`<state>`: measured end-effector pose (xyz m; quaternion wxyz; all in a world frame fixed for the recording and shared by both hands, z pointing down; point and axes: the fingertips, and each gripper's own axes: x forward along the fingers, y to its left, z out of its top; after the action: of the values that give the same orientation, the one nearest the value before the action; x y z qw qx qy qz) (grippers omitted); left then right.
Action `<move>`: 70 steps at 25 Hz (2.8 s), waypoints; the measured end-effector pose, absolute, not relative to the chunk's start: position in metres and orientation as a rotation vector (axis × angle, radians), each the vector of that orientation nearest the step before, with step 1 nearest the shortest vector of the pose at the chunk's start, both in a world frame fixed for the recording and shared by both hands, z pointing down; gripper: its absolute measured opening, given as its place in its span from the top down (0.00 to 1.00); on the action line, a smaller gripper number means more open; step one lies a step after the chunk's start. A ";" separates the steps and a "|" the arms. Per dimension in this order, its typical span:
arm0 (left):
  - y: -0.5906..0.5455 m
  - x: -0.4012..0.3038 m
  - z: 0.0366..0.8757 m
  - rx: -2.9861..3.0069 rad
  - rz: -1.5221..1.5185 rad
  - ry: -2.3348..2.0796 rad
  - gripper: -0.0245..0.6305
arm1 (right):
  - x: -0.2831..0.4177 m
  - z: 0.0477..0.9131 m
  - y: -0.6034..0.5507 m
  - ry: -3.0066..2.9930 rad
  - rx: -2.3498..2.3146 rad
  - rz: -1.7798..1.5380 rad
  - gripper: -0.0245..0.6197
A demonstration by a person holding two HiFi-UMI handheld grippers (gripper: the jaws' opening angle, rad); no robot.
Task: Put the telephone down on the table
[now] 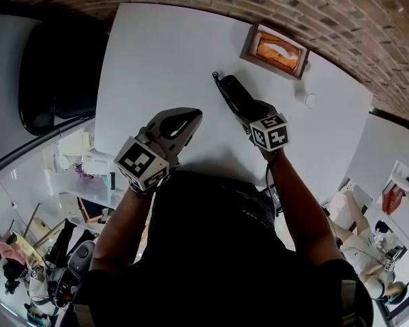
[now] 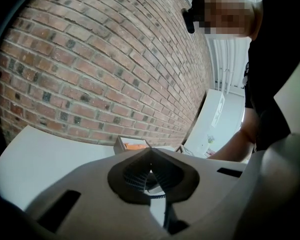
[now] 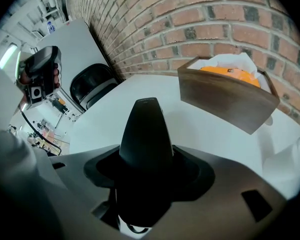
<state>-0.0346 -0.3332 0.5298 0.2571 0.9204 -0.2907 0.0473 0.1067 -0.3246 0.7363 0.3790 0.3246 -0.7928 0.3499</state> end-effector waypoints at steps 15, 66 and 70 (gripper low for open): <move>-0.327 -0.042 0.532 2.491 0.148 -0.758 0.95 | 0.113 0.758 -0.323 -1.971 0.855 0.843 0.54; -0.223 0.047 0.458 2.690 0.129 -0.753 0.95 | 0.142 0.599 -0.263 -2.341 0.918 0.643 0.52; -0.199 0.064 0.450 2.729 0.139 -0.733 0.95 | 0.153 0.581 -0.248 -2.359 0.934 0.610 0.52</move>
<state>0.0637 -0.1993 0.4503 0.1557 0.9528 -0.2559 0.0485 0.1528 -0.2475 0.5808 0.2630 0.3453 -0.8722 0.2257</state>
